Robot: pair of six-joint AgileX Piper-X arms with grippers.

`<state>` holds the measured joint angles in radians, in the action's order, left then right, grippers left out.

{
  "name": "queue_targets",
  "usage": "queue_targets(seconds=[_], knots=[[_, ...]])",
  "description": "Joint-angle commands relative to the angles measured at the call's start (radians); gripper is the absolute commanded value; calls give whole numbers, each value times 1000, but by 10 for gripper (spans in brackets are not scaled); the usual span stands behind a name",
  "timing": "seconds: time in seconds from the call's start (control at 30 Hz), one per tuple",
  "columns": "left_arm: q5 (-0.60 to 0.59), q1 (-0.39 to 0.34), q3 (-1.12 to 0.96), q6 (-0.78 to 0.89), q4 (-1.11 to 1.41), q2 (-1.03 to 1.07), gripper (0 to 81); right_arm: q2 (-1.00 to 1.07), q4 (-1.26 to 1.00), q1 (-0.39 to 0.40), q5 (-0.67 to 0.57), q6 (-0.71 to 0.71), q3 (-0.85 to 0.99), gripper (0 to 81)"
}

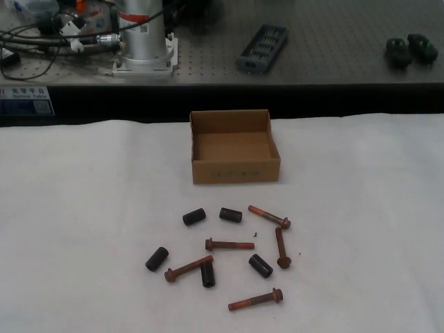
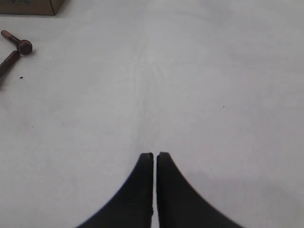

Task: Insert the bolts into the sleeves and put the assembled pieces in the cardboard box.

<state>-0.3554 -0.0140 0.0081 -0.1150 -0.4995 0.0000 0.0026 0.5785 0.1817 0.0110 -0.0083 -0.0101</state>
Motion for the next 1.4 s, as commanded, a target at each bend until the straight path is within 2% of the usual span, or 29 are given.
queue_targets(seconds=[0.0,0.17,0.3,0.37,0.47,0.57,0.67,0.8,1.0,1.17,1.37], knots=[[6,2,-8,-5,-105,0,7,-3,-16,-7,2,0,10,29],[-76,2,-8,48,-63,0,7,-3,-16,-7,2,0,10,29],[-104,2,-8,248,-26,0,7,-3,-16,-7,2,2,10,29],[-102,2,-8,431,9,0,7,-3,-16,-7,2,69,10,29],[-102,2,-8,705,34,0,7,-3,-16,-7,2,255,10,29],[-102,2,-8,858,30,0,7,-3,-18,-7,2,453,10,29],[-102,2,-8,936,30,0,7,-3,-62,-7,-29,563,10,29],[-102,2,-8,953,30,0,7,-3,-187,-7,-146,571,10,29],[-102,2,-8,953,30,0,7,34,-180,-4,-225,479,43,29],[-89,2,-8,919,30,0,7,245,-180,-4,-291,354,149,29],[-31,2,-8,832,30,0,7,562,-180,-4,-305,254,296,29]])
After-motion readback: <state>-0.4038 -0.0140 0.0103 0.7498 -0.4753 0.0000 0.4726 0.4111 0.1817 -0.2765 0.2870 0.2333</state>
